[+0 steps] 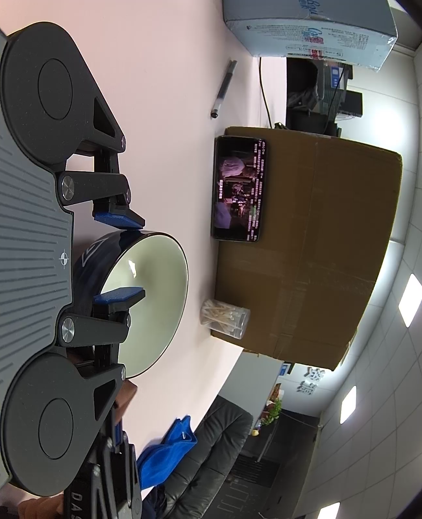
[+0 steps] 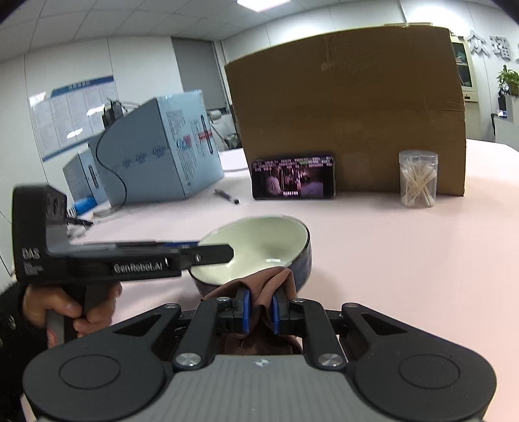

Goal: Clean bowl

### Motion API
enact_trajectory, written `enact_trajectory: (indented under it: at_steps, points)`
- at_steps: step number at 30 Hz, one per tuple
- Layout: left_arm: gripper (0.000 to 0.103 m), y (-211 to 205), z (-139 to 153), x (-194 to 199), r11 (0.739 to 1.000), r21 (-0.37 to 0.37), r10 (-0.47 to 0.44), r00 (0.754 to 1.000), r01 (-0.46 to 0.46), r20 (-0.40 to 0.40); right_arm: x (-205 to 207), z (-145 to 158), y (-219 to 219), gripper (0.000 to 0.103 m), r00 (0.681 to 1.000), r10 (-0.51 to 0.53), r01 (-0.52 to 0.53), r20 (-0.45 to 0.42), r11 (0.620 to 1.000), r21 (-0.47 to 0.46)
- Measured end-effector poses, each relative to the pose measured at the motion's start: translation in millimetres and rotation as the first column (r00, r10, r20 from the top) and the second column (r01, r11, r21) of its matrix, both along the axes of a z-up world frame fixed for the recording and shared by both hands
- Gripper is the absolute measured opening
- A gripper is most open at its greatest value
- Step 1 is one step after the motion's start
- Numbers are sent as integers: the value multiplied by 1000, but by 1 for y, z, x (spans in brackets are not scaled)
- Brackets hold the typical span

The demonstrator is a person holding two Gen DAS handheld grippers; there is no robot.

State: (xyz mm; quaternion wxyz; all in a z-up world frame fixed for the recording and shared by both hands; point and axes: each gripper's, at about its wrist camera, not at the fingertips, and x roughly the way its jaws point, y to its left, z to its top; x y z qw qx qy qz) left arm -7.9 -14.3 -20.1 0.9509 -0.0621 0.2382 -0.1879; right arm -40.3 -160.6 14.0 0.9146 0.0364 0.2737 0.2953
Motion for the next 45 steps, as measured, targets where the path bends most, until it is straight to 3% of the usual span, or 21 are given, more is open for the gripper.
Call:
enact_trajectory:
  at_steps: [5, 15, 19, 25, 38, 45]
  points:
    - [37, 1, 0, 0, 1000, 1, 0, 1000, 0, 0, -4, -2, 8, 15, 999, 51, -51, 1, 999, -5]
    - [37, 0, 0, 0, 1000, 0, 1, 1000, -1, 1, -1, 4, -8, 16, 999, -41, 40, 26, 999, 27]
    - [37, 1, -1, 0, 1000, -1, 1, 1000, -1, 0, -3, 3, -2, 16, 998, -35, 36, 46, 999, -15]
    - [37, 2, -1, 1, 1000, 0, 3, 1000, -3, -1, -3, -4, 10, 16, 1000, -6, 8, 21, 998, -56]
    - [37, 3, -1, 1, 1000, -3, 2, 1000, -2, -2, 1, -1, -1, 16, 999, -36, 36, 8, 999, 9]
    - [37, 4, 0, 1, 1000, -2, 1, 1000, -1, -2, -2, -7, 10, 16, 999, 29, -29, -15, 1000, -8]
